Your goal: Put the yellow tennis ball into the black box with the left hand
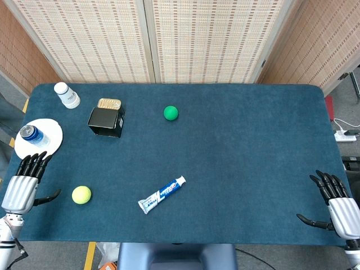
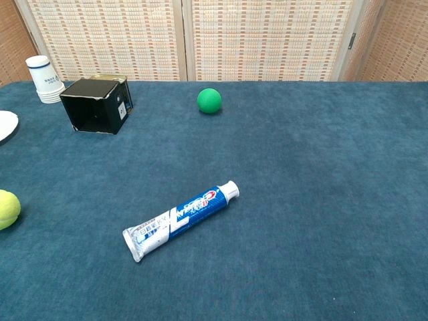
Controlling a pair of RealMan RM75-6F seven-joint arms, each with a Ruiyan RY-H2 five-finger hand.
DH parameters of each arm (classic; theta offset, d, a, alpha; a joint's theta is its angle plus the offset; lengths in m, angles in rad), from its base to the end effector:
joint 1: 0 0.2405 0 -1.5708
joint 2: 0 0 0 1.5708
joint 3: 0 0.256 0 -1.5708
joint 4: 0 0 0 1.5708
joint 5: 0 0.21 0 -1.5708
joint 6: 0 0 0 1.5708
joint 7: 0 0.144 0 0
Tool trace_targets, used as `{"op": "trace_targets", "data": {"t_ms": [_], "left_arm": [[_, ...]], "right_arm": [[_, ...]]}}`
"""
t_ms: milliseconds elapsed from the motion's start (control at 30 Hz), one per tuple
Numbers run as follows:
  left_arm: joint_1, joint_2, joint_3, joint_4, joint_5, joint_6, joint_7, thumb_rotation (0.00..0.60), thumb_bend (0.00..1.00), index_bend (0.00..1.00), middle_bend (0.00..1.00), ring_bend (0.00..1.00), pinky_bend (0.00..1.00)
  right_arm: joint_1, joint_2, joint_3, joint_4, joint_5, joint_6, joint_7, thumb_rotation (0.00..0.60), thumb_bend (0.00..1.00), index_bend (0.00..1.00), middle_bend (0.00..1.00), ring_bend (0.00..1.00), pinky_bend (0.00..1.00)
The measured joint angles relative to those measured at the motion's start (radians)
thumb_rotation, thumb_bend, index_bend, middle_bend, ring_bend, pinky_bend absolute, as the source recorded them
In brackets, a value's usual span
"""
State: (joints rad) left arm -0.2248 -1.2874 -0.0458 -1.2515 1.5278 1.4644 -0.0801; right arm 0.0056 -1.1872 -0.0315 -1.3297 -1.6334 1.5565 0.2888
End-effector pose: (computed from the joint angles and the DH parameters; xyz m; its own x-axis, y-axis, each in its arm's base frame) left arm -0.3332 0.2327 0.1365 0.4938 -0.0535 0.8679 0.8580 -0.1325 -0.4963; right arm -0.3550 -0.1391 0.1549 0.3305 -0.0611 0.9418 -0.9431 -0.0597 0.3271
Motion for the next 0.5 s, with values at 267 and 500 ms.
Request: {"op": "trace_targets", "data": {"t_ms": [267,500], "left_arm": [[0.0,-0.006,0.005,0.007,0.002,-0.012,0.001,0.356,0.18,0.0,0.0,0.0,0.0],[0.002,-0.015,-0.009,0.028,0.012,0.029,-0.017,0.352,0.19,0.34,0.26,0.25,0.42]], "right_arm": [[-0.006,-0.002,-0.004,0.004,-0.002,0.008,0.005,0.516,0.0,0.09,0.0,0.0,0.0],[0.001,-0.003,-0.003,-0.008,-0.003,-0.002,-0.014,0.516,0.0,0.09,0.0,0.0,0.0]]}}
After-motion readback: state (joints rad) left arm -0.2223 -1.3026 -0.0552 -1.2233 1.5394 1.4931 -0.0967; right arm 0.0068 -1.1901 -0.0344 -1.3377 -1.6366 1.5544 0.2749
